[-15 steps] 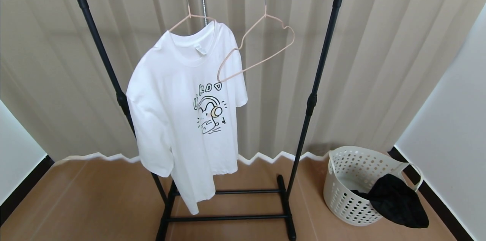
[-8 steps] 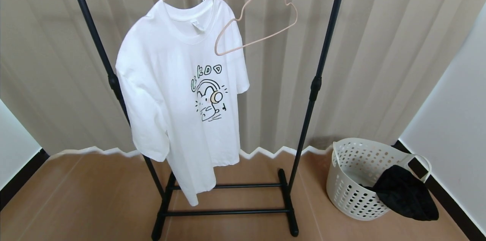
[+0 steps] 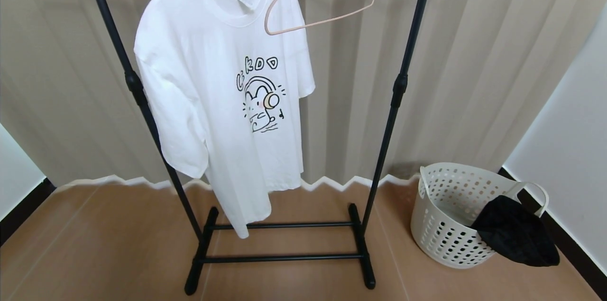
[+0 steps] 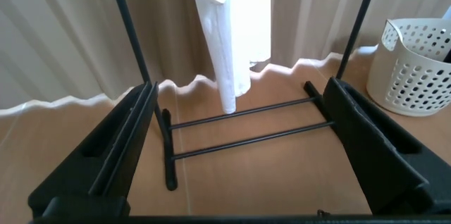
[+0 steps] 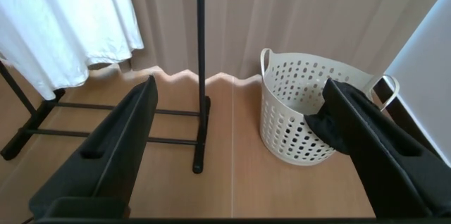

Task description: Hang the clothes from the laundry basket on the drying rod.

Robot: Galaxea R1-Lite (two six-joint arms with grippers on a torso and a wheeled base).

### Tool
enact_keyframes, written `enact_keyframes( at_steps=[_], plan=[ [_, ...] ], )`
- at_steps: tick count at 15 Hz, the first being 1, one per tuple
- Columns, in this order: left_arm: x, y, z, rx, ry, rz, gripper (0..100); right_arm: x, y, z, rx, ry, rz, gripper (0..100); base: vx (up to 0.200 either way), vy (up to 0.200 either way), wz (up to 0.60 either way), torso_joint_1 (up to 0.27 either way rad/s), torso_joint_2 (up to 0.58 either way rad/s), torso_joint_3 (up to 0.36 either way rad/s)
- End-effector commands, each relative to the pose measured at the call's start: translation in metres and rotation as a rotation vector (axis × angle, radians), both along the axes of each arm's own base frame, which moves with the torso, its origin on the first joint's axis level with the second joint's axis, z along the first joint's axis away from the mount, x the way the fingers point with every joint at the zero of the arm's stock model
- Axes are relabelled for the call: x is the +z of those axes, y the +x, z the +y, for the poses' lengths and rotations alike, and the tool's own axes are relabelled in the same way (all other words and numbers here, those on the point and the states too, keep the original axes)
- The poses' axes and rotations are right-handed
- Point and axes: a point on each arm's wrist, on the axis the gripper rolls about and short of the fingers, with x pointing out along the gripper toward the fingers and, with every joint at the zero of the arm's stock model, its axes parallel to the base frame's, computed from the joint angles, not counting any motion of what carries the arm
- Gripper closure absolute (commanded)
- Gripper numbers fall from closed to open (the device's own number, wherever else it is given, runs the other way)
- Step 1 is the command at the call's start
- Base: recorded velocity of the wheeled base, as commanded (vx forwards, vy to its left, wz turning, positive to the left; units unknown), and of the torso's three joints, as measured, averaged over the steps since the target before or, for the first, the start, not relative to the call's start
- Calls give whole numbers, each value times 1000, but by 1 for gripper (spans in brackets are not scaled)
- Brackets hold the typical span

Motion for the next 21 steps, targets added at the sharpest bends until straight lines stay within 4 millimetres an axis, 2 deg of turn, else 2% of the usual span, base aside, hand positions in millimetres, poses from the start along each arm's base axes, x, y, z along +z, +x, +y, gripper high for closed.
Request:
enact_keyframes(
  at_steps=[1,7,10,18,19,21],
  plan=[
    [0,0,0,0,-3,2,0,0,0,0,1,-1,0,0,0,0,-600,2,46,46],
    [0,0,0,3,-9,3,0,0,0,0,1,1,0,0,0,0,-500,-3,13,8],
    [0,0,0,3,-9,3,0,0,0,0,1,1,1,0,0,-200,0,2,1,4],
    [0,0,0,2,-9,3,0,0,0,0,1,-1,1,0,200,-200,0,3,3,1],
    [0,0,0,2,-10,5,0,0,0,0,1,-1,1,0,200,-200,-600,-2,7,2],
    [0,0,0,2,-9,5,0,0,0,0,1,-1,0,0,0,-200,0,7,-2,2]
  ],
)
